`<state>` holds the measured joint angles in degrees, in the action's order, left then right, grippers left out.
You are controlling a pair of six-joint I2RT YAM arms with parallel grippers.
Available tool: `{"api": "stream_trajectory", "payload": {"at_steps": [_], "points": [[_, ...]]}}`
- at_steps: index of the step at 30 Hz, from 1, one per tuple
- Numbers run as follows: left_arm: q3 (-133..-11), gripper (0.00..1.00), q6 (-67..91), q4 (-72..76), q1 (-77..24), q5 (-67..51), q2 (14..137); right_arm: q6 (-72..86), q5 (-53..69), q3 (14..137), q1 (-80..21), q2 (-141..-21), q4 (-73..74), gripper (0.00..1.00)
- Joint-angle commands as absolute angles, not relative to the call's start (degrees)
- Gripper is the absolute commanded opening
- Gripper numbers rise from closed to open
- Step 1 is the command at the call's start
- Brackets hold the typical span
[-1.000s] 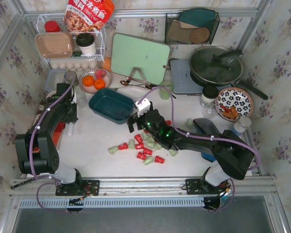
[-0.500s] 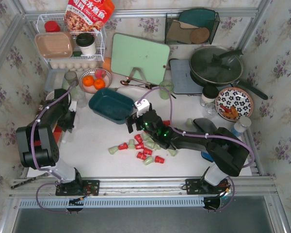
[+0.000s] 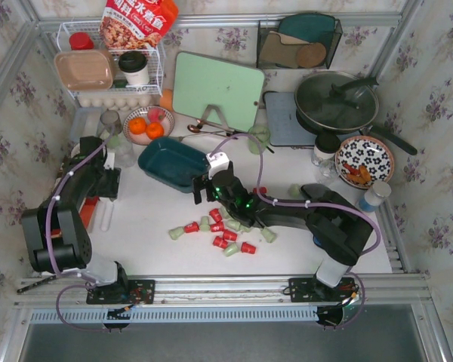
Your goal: Mix the coffee capsules in the storage basket
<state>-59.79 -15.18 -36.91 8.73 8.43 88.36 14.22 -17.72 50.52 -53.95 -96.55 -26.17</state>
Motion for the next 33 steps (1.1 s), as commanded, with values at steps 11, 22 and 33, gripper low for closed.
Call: {"api": "stream_trajectory", "payload": {"at_steps": [11, 22, 33], "points": [[-66.9, 0.69, -4.6, -42.1, 4.7, 16.8, 75.5, 33.9, -33.6, 66.6, -53.7, -109.0, -11.0, 1.0], [-64.5, 1.0, 2.5, -44.6, -0.1, 5.4, 55.7, 40.3, -31.9, 71.8, -51.9, -115.3, -9.9, 0.66], [-56.6, 1.0, 4.3, -41.7, -1.9, 2.2, 44.3, 40.4, -31.3, 79.0, -50.6, -119.8, -7.2, 0.47]]}}
